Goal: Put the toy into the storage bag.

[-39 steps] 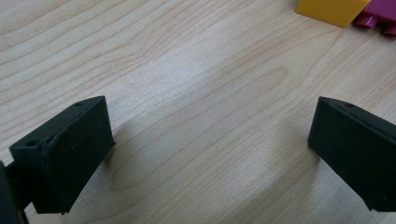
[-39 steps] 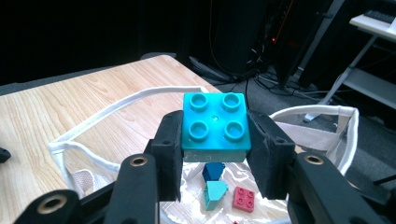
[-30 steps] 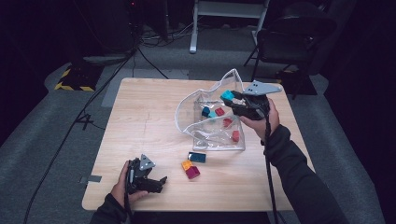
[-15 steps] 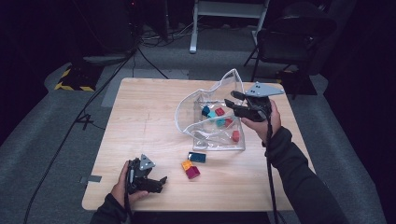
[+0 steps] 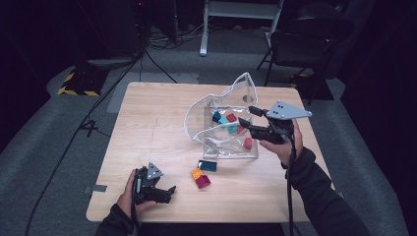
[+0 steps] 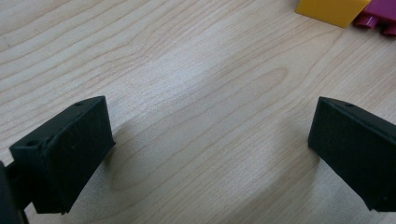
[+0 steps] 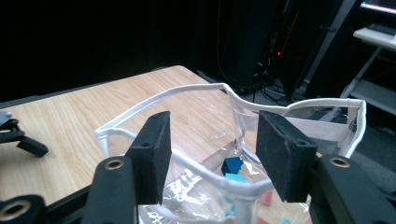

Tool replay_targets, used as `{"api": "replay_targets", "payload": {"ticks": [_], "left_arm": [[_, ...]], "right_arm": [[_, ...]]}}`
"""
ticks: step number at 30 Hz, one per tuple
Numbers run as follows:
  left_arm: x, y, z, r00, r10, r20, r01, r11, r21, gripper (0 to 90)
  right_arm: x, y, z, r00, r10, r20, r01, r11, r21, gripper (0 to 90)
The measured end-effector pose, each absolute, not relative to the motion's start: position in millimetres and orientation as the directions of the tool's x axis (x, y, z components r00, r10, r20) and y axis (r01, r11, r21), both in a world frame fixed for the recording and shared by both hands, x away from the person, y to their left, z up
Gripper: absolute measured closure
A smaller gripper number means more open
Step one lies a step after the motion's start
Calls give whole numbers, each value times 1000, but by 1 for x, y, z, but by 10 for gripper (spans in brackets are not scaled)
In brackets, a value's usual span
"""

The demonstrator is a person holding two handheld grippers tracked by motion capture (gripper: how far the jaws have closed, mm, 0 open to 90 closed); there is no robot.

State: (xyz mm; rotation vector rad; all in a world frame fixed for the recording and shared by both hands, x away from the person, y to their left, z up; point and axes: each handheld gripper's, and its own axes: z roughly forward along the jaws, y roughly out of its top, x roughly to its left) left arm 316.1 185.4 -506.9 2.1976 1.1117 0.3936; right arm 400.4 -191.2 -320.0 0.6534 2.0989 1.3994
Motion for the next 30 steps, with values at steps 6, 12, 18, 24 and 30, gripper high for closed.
{"api": "replay_targets", "payload": {"ticks": [6, 12, 18, 24, 30], "left_arm": [[316, 185, -507, 598, 801, -19, 611, -441, 658, 2], [316, 185, -507, 598, 801, -19, 611, -441, 658, 2], [316, 185, -507, 598, 801, -18, 611, -441, 658, 2], [316, 185, -507, 598, 802, -16, 609, -441, 659, 2], [316, 185, -507, 597, 802, -17, 610, -441, 659, 2]], "right_arm": [[379, -192, -327, -777, 602, -186, 73, 379, 923, 483], [365, -193, -340, -808, 565, -165, 79, 383, 920, 458], [355, -184, -364, -837, 523, -160, 89, 420, 903, 453], [349, -168, -396, -867, 477, -142, 111, 463, 879, 455], [347, -149, -427, -899, 422, -117, 133, 518, 845, 442]]}}
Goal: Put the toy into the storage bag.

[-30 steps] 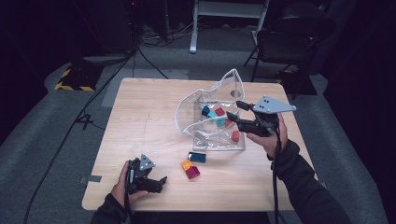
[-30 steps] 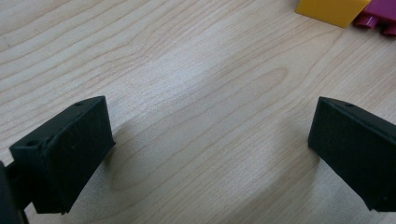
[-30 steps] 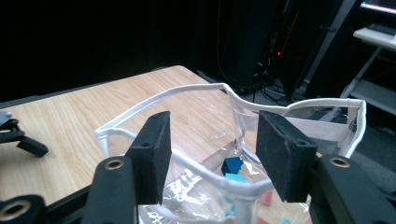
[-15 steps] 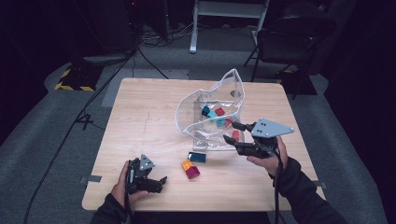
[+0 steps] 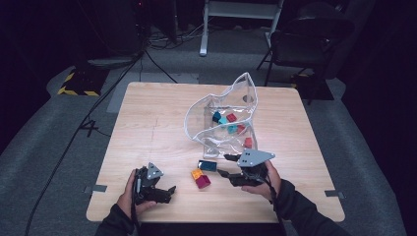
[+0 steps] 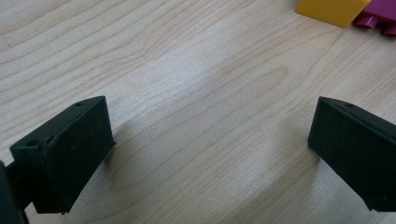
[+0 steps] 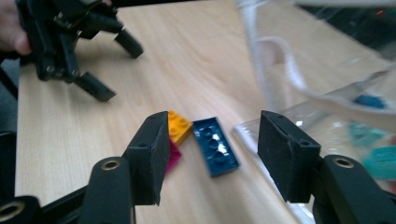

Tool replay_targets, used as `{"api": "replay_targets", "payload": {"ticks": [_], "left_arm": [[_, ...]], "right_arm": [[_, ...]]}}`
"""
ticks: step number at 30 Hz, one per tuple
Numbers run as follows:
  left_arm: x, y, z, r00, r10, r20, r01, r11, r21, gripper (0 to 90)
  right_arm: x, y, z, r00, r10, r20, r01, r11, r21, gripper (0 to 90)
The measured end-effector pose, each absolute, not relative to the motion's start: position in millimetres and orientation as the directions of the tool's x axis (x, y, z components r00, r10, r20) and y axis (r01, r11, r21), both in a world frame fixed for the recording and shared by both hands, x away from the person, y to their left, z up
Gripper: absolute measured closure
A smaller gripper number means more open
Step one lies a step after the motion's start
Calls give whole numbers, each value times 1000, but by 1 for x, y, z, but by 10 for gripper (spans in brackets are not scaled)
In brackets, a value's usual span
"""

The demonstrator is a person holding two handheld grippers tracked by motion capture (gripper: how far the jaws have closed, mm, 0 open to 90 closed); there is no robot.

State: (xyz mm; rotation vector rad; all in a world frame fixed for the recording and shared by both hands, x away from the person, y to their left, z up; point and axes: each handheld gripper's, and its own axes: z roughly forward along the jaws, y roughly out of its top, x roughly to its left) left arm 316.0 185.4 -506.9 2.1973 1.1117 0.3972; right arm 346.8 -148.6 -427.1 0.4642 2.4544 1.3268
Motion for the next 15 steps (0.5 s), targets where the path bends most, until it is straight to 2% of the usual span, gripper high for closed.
{"api": "replay_targets", "payload": {"ticks": [5, 15], "left_arm": [[316, 185, -507, 597, 802, -14, 609, -442, 659, 3], [315, 185, -507, 594, 804, -15, 610, -439, 660, 5]], "right_arm": [[341, -135, -451, -918, 382, -106, 126, 533, 837, 431], [335, -111, -488, -949, 311, -53, 147, 585, 797, 335]]}}
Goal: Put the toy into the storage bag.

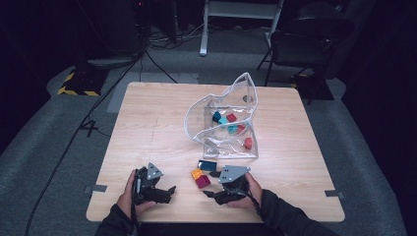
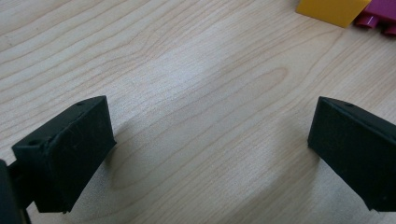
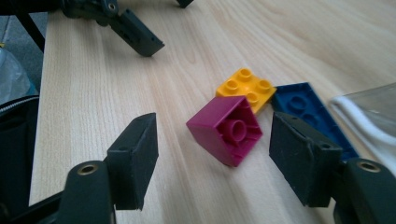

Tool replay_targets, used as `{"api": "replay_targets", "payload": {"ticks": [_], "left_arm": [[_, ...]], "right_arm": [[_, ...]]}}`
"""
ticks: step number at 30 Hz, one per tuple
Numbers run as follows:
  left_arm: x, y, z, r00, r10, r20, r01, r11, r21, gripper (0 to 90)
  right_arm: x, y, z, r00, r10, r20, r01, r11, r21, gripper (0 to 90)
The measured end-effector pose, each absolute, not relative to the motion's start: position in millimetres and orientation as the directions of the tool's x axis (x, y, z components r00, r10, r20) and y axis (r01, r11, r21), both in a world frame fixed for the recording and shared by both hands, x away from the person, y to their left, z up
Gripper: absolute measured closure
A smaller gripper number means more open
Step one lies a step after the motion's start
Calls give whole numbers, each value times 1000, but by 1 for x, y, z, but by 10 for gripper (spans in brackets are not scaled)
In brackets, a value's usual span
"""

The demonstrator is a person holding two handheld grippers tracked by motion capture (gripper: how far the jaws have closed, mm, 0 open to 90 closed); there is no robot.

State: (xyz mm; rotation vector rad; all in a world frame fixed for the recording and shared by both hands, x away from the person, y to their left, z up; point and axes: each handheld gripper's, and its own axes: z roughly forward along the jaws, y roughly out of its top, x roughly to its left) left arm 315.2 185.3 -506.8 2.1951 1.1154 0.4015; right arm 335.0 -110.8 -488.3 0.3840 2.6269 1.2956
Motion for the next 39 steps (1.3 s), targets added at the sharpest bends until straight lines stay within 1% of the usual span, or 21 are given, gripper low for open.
{"api": "replay_targets", "payload": {"ticks": [4, 8, 13, 17, 21, 25, 26, 28, 30, 37, 39], "left_arm": [[315, 185, -507, 594, 804, -15, 610, -438, 660, 5], [315, 185, -507, 594, 804, -15, 610, -439, 660, 5], [315, 185, -507, 594, 804, -15, 610, -438, 660, 5], [315, 185, -507, 594, 804, -15, 610, -438, 660, 5], [315, 185, -507, 594, 804, -15, 610, -439, 660, 5], [315, 185, -507, 594, 804, -15, 610, -438, 660, 5], [315, 185, -507, 594, 804, -15, 610, -438, 660, 5], [315, 185, -507, 594, 804, -15, 610, -439, 660, 5], [315, 185, -507, 594, 804, -16, 610, -438, 660, 5], [315, 185, -507, 594, 805, -15, 610, -438, 660, 5], [315, 185, -507, 594, 804, -15, 610, -439, 660, 5]], "right_arm": [[335, -104, -496, -949, 312, -52, 154, 600, 785, 318], [338, -100, -502, -934, 352, -52, 182, 598, 780, 314], [340, -94, -504, -928, 365, -73, 180, 610, 772, 305], [341, -91, -506, -929, 362, -74, 184, 627, 757, 307], [344, -90, -506, -933, 357, -51, 198, 625, 755, 314], [344, -90, -506, -936, 350, -41, 200, 622, 757, 369], [345, -90, -506, -934, 354, -41, 201, 620, 758, 397], [345, -91, -506, -933, 357, -40, 204, 618, 759, 402], [345, -92, -506, -934, 356, -38, 203, 615, 762, 485], [344, -96, -504, -927, 372, -45, 210, 615, 760, 513], [343, -99, -503, -925, 377, -43, 212, 607, 766, 618]]}}
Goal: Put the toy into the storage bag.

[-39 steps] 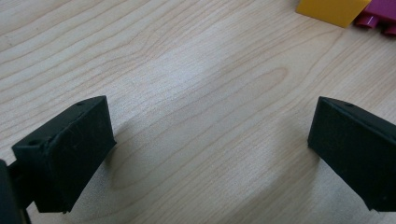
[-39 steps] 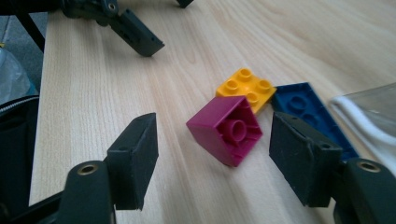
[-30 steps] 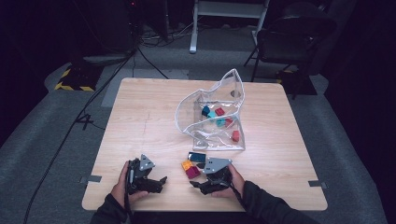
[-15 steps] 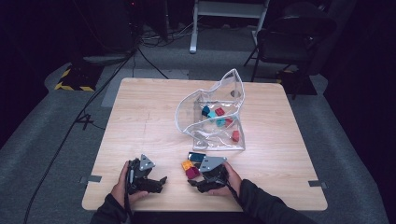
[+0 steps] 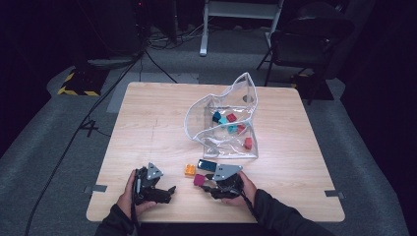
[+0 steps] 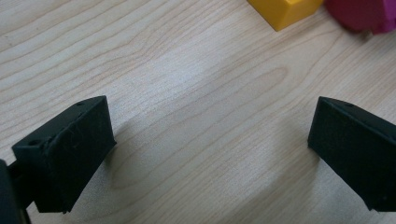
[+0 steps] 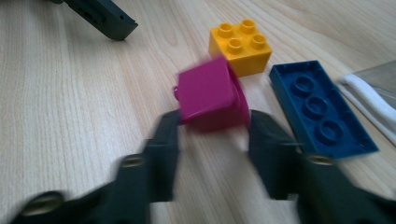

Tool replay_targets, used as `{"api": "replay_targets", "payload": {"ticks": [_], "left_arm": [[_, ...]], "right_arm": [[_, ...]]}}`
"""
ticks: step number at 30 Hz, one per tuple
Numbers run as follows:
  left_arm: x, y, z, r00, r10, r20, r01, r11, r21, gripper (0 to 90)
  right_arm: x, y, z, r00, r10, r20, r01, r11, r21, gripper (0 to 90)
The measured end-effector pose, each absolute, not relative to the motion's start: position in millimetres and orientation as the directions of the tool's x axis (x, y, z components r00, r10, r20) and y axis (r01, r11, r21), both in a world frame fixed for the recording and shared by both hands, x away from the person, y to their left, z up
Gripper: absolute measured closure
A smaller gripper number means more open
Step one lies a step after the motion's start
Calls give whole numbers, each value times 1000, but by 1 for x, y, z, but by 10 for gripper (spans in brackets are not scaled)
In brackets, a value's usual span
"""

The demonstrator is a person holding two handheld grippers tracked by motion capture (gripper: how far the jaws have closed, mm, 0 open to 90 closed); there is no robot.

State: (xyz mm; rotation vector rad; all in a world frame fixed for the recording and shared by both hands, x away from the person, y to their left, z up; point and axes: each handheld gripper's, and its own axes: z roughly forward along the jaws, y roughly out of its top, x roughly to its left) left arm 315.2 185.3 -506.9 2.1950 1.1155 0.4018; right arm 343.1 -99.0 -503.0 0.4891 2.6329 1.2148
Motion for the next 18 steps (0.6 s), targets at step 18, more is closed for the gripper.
{"api": "replay_targets", "payload": {"ticks": [18], "left_arm": [[316, 185, -507, 597, 802, -16, 609, -440, 660, 4]], "right_arm": [[348, -108, -503, -919, 390, -57, 207, 600, 772, 462]]}}
